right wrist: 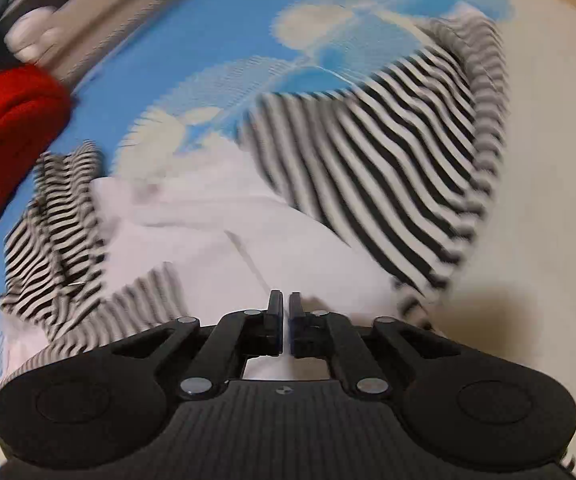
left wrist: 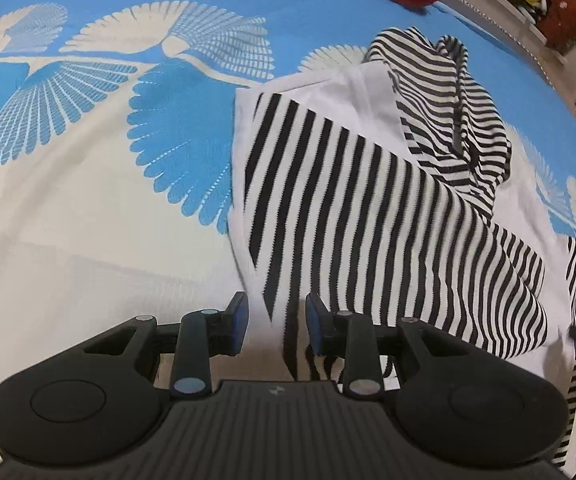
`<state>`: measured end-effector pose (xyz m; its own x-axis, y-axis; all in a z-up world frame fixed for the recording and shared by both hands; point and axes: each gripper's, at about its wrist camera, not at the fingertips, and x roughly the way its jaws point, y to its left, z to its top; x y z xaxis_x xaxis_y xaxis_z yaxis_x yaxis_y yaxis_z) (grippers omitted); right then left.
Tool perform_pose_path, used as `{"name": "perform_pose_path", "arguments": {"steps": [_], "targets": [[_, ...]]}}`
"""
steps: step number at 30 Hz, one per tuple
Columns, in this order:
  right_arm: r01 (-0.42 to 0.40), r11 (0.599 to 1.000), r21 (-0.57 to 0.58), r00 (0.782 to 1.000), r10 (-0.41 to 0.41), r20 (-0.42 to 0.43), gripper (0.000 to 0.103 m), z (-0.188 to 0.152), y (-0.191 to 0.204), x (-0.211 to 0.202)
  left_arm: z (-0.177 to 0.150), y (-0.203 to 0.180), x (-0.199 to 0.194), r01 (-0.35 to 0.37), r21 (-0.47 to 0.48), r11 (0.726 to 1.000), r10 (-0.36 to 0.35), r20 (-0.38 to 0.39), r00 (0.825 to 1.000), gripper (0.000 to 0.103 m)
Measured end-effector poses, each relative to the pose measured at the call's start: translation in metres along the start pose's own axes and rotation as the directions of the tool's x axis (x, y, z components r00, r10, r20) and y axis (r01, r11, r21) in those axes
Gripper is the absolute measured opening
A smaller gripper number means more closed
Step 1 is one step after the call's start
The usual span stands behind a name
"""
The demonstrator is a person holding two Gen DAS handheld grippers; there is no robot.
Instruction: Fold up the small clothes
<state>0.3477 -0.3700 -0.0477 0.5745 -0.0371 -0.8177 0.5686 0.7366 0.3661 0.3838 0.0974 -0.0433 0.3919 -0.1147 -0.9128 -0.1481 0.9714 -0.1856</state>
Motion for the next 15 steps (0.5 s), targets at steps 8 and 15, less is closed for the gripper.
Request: {"name": "perform_pose_path", "arguments": {"steps": [8, 15], "targets": [[-0.154, 0.988, -0.033, 0.959, 0.141, -0.246, 0.024, 0.005, 0.009, 0.039, -0.011, -0.009, 0.016, 0.022, 0.047, 0.999, -0.019, -0.079, 0.997, 0.033], [-0.158, 0.977, -0.143, 0.981, 0.139, -0.134, 0.032, 0.028, 0.015, 0.018, -0.014, -0.020, 0.014, 0.021, 0.104, 0.994, -0.012, -0.080, 0.997, 0.035]]}}
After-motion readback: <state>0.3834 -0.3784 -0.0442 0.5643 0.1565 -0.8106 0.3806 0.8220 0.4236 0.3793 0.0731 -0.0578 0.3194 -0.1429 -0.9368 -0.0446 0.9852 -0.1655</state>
